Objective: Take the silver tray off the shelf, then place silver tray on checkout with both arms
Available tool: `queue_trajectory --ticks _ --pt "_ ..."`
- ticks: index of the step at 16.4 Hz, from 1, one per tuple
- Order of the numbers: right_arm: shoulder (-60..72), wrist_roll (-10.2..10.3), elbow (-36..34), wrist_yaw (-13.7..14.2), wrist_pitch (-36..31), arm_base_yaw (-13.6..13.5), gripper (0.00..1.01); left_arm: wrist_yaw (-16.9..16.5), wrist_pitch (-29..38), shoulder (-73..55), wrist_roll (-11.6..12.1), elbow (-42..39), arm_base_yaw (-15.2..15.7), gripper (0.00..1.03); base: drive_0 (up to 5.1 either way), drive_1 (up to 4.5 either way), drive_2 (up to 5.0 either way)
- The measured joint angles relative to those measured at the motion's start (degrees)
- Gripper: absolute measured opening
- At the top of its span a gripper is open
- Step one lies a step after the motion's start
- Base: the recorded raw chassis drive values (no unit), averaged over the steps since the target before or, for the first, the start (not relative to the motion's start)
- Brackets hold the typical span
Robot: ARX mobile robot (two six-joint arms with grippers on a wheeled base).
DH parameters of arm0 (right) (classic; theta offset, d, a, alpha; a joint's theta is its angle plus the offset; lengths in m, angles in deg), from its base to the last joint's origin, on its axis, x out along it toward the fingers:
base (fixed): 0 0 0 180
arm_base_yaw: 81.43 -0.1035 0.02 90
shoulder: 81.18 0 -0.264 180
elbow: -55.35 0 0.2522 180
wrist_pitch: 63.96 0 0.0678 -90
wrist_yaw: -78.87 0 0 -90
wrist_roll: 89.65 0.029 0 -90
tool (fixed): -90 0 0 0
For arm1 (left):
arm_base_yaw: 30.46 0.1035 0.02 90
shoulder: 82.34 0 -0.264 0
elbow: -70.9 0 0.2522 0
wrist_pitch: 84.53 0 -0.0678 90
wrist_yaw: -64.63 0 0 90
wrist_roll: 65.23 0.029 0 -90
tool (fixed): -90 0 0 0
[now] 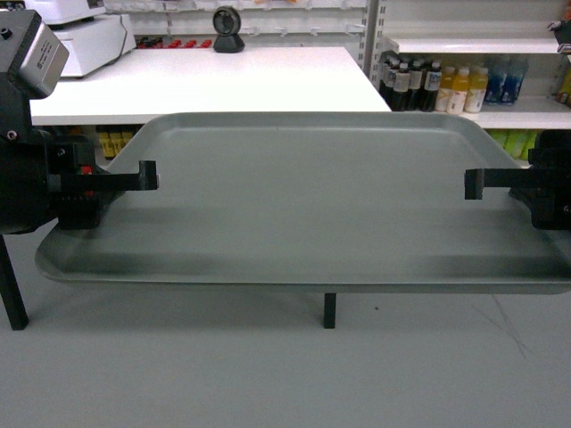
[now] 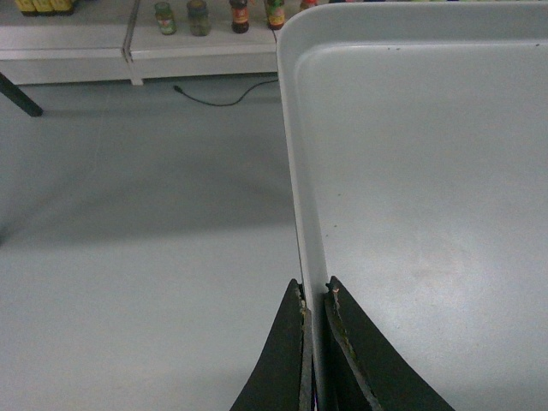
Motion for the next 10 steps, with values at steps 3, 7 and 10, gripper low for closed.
queue_trajectory --ticks 3,7,10 --pt "0.0 0.0 0.0 0.0 0.3 0.0 0.03 0.0 -0.2 0.0 0.0 0.0 0.0 0.04 -4.9 2.52 2.5" --pt "0.1 0.0 0.0 0.0 0.3 0.0 0.03 0.0 -0.3 0.0 0.0 0.0 0.0 0.04 -5.0 2.49 2.5" --pt "0.0 0.0 0.0 -0.1 0.1 0.0 0.03 0.0 -0.1 0.0 0.0 0.0 0.0 0.04 -5.0 2.46 2.5"
